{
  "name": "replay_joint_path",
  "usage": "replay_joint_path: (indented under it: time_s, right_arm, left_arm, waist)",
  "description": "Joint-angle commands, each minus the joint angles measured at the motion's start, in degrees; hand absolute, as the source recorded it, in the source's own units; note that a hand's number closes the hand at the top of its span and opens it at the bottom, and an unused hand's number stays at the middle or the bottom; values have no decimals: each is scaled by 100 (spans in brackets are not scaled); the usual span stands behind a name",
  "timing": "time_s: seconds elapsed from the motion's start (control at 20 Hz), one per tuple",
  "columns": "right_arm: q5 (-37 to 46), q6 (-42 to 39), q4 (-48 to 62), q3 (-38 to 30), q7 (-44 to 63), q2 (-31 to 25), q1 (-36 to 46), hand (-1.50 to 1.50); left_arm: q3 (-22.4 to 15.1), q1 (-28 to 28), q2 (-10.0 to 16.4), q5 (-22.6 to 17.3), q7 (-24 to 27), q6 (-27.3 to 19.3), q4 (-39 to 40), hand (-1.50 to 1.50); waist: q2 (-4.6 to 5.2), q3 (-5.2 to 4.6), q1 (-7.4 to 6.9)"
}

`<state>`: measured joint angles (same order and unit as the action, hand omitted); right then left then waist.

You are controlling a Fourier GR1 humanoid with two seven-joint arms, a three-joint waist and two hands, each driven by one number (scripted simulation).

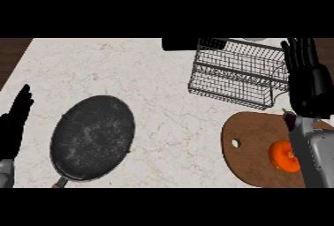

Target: Pick the squash from the cutting board and place it in the tiered basket

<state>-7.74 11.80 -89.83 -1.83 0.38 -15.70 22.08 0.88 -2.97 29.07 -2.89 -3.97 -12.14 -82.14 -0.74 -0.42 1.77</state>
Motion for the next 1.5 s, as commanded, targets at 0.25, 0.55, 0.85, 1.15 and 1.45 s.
replay_joint_path:
  time_s: [0.25, 0.55, 0.85, 1.15, 1.45]
  right_arm:
    - [37, -274, 486, 564, 703, 274, -684, -150]
    - [217, -9, 332, 564, -386, 652, -1442, -150]
    - [1316, -103, -1030, 762, 707, -657, -1642, -150]
    - [2175, -1450, -1433, 957, 2484, -2623, -1571, -150]
    - [2136, -3243, -2305, 1388, 3813, -3942, -1713, -150]
  left_arm:
    - [-958, -363, -1211, -513, 813, 908, -79, 0]
    - [-1069, -186, -1410, -788, 810, 1264, 74, 0]
    - [-1056, -129, -1424, -769, 761, 1301, -18, 0]
    - [-1117, -57, -1500, -587, 1020, 1194, 222, 0]
    - [-1107, -113, -1526, -580, 1001, 1200, 288, 0]
  waist:
    - [112, 28, -67]
    - [79, 43, -96]
    - [27, 28, -67]
    - [2, -29, -12]
    - [11, -12, -5]
